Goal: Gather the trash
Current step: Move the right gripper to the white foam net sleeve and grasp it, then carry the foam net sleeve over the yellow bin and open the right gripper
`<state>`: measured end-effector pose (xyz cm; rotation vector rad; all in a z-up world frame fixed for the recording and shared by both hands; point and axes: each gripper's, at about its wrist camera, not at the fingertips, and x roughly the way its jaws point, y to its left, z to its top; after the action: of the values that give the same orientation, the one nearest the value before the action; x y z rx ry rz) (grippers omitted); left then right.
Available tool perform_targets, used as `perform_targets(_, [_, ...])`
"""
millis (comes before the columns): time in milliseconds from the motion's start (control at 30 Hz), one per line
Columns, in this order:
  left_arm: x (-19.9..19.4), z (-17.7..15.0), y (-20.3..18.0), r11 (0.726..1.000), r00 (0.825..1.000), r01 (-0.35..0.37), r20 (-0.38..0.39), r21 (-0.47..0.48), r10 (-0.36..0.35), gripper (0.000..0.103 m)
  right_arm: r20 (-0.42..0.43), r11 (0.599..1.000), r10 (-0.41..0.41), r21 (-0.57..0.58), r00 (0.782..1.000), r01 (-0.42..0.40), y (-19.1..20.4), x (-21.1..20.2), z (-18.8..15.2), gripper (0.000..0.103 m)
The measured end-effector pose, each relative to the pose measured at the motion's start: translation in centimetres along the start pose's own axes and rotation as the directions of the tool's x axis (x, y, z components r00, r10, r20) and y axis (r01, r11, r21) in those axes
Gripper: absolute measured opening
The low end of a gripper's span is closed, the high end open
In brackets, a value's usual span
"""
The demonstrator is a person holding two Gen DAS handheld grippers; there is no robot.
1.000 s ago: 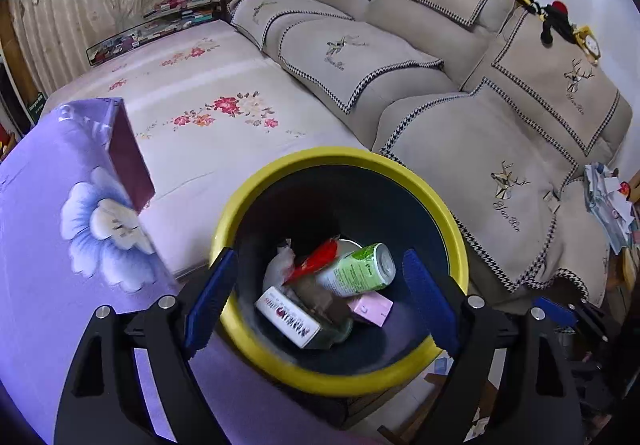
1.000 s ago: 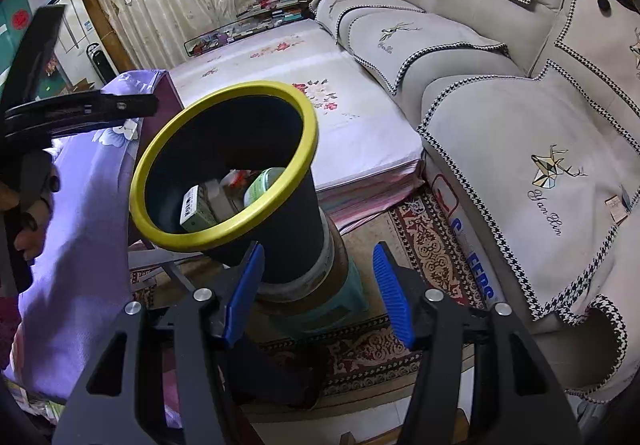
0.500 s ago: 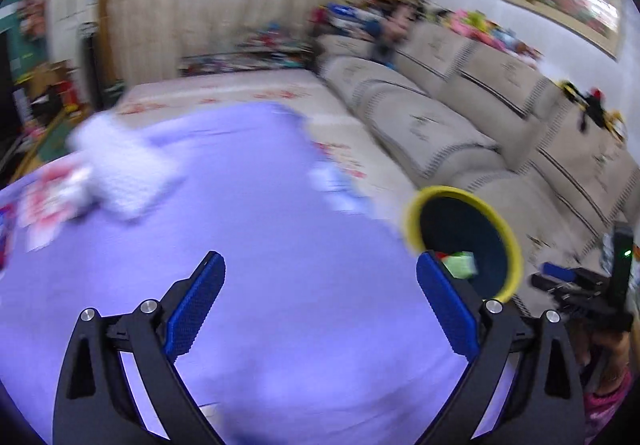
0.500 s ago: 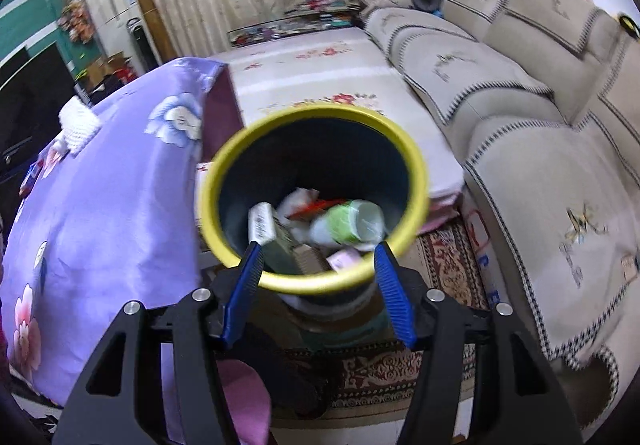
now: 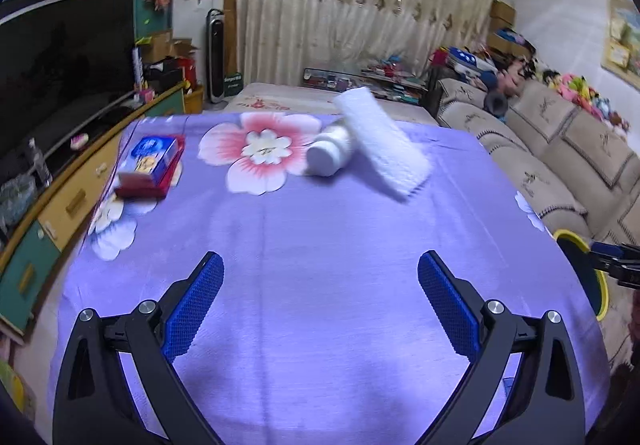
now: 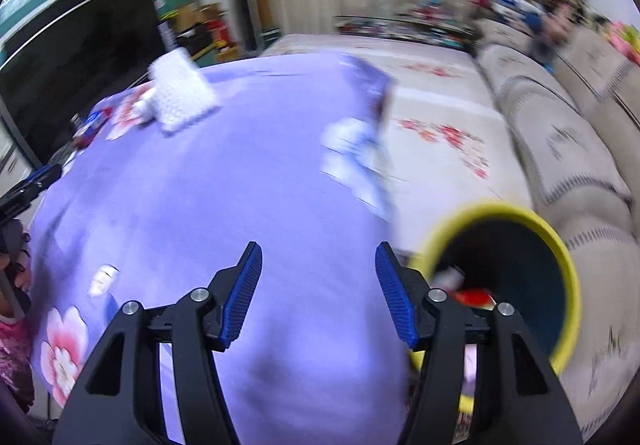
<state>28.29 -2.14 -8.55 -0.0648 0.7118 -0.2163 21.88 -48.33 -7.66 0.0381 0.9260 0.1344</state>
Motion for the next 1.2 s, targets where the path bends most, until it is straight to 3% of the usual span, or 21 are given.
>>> perform_targets(133, [0.6,0.1,1.6,0.999,1.0,0.022,0.003,-0.035,-0.022,0.096,-0.012,0.992,0.074,-0.1,0.997,-0.075,5.2,3.3,3.9,0.057])
perform_targets(367, [0.7,-0.4,0.5,0.996,0.998,0.053,-0.011,-0.065,-0.054,0.096,-0.012,0.966,0.159,-0.205,0.987,-0.158,11.6,9.3,9.5,0.075])
perform_targets(667, [1.3,-0.7,0.0,0.996,0.997,0.067,-0.031,-0.06,-0.069,0.096,0.046,0.929,0.116,-0.357,0.992,-0.092,16.3,15.0,16.3,0.094])
perform_targets(933, [1.5,-0.9,0.3,0.993,0.995,0.083,-0.041,-0.078,-0.087,0.096,-0.011,0.89,0.042,-0.454,0.999,-0.043,18.6,19.4,17.9,0.095])
perform_targets(1000, [1.5,-1.0,0.3,0.993,0.995,0.087,-0.043,-0.082,-0.091,0.096,-0.026,0.893,0.052,-0.447,0.998,-0.059,18.6,19.8,17.9,0.094])
perform_targets(1067, [1.4,-1.0,0.3,0.992,0.995,0.09,-0.045,-0.086,-0.094,0.096,-0.061,0.897,0.061,-0.434,0.996,-0.081,18.4,20.3,17.8,0.071])
perform_targets(1133, [1.4,-1.1,0.3,0.992,0.994,0.091,-0.044,-0.089,-0.095,0.096,-0.095,0.905,0.061,-0.414,0.994,-0.095,18.2,20.7,17.7,0.064])
perform_targets(1167, [1.4,-1.1,0.3,0.992,0.995,0.09,-0.042,-0.089,-0.094,0.096,-0.103,0.908,0.064,-0.407,0.993,-0.101,18.0,20.8,17.6,0.051])
perform_targets(1200, [1.3,-1.1,0.3,0.992,0.995,0.089,-0.04,-0.088,-0.093,0.096,-0.109,0.912,0.065,-0.398,0.992,-0.104,17.8,20.7,17.4,0.048])
